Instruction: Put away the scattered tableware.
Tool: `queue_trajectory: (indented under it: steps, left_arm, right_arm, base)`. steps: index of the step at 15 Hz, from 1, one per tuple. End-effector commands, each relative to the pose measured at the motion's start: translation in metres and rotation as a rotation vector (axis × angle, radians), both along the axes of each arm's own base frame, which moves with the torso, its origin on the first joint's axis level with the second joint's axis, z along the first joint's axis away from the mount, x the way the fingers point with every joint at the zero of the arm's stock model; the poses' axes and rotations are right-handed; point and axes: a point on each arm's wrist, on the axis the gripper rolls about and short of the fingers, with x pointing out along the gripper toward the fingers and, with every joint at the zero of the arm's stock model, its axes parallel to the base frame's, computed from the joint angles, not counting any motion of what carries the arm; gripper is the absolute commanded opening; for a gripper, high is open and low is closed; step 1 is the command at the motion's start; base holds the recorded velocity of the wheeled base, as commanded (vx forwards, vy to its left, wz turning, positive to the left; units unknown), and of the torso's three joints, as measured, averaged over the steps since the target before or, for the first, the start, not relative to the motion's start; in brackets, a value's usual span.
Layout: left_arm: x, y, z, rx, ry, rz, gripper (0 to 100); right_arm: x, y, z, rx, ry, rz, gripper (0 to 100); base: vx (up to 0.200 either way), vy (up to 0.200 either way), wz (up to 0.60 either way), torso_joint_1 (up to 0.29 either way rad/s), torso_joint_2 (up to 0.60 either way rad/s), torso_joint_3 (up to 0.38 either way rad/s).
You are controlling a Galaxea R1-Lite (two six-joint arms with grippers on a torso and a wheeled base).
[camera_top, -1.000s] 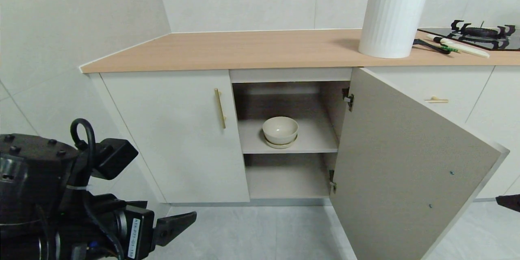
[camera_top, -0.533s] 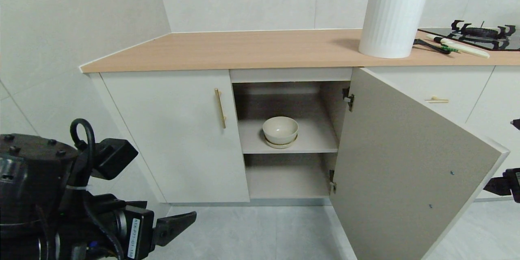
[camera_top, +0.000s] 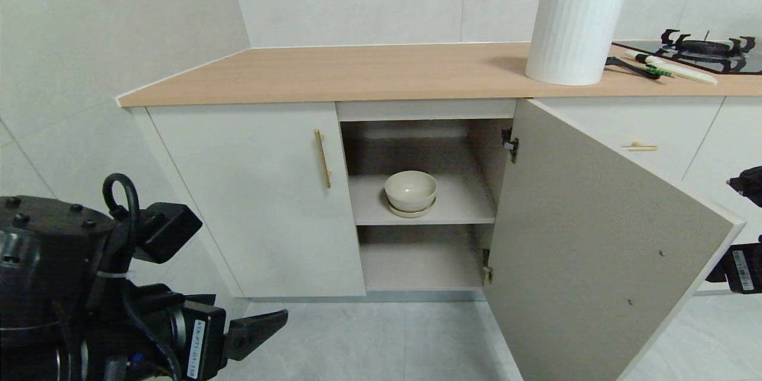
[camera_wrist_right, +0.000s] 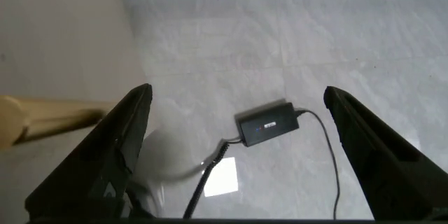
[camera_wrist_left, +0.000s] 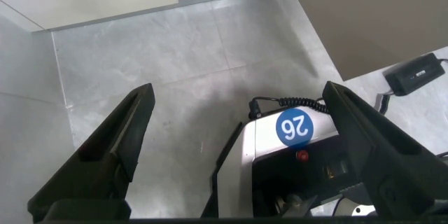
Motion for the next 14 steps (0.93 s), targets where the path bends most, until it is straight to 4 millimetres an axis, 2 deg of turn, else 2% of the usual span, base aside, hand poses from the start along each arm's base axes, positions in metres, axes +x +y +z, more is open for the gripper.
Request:
queue_trajectory:
  steps: [1, 5, 11, 14]
  left_arm:
    - [0.000, 0.000, 0.000, 0.000, 0.000, 0.000, 100]
    - [0.000, 0.000, 0.000, 0.001, 0.001, 0.000, 100]
    - [0.000, 0.000, 0.000, 0.000, 0.000, 0.000, 100]
    - [-0.002, 0.001, 0.002, -0.008, -0.011, -0.001, 100]
  right_arm:
    - [0.002, 0.007, -0.005, 0.016, 0.001, 0.020, 100]
    - [0.000, 0.025, -0.004, 0.064, -0.017, 0.065, 100]
    - [-0.003, 0.071, -0.010, 0.194, -0.005, 0.173, 100]
    - [0.008, 0.097, -0.019, 0.225, -0.001, 0.236, 100]
  base:
    - [0.000, 0.000, 0.00, 0.000, 0.00, 0.000]
    - [0.000, 0.000, 0.00, 0.000, 0.00, 0.000]
    - [0.000, 0.000, 0.00, 0.000, 0.00, 0.000]
    - [0.000, 0.000, 0.00, 0.000, 0.00, 0.000]
